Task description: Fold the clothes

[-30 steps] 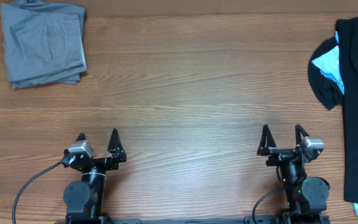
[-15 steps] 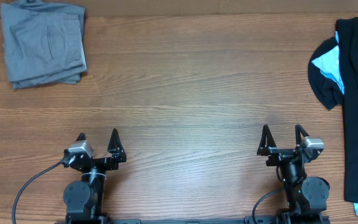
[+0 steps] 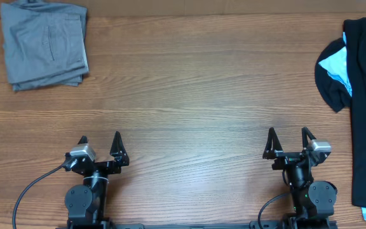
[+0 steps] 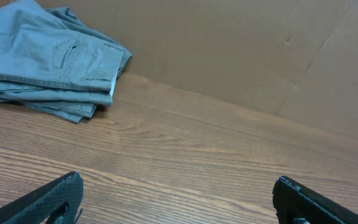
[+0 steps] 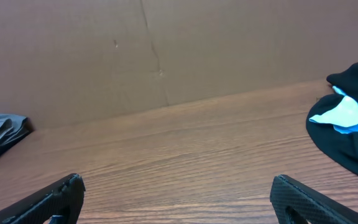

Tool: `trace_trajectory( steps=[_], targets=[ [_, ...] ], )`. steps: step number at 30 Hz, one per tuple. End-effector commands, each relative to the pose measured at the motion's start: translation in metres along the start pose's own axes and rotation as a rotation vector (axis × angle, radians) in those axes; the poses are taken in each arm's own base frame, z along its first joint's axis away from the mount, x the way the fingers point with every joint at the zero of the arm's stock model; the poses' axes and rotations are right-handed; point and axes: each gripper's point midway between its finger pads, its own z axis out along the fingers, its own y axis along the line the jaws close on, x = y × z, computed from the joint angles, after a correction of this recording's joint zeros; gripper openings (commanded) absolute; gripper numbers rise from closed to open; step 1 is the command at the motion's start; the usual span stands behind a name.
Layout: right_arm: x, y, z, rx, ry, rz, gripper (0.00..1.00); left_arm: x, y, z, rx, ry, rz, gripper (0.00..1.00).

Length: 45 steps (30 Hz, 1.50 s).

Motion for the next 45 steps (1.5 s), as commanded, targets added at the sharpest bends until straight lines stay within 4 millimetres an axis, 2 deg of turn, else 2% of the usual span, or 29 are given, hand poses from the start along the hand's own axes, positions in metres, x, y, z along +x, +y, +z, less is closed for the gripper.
trace_trajectory(
  steps=[1, 37, 40, 43, 45],
  targets=[
    [0.001, -0.002, 0.0, 0.007, -0.006, -0.004, 1.0, -0.001, 0.004, 0.0, -0.017, -0.008, 0.019, 1.0],
    [0.001, -0.002, 0.0, 0.01, -0.007, -0.004, 1.0, -0.001, 0.004, 0.0, -0.017, -0.008, 0.019, 1.0],
    [-0.004, -0.004, 0.0, 0.019, -0.03, -0.005, 1.0, -0.001, 0.004, 0.0, -0.017, -0.008, 0.019, 1.0],
    [-0.009, 0.013, -0.001, -0.075, -0.042, 0.058, 1.0, -0.001, 0.004, 0.0, -0.017, -0.008, 0.019, 1.0],
    [-0.002, 0.043, -0.005, -0.251, 0.026, 0.206, 1.0, -0.001, 0.004, 0.0, -0.017, -0.008, 0.019, 1.0]
  ],
)
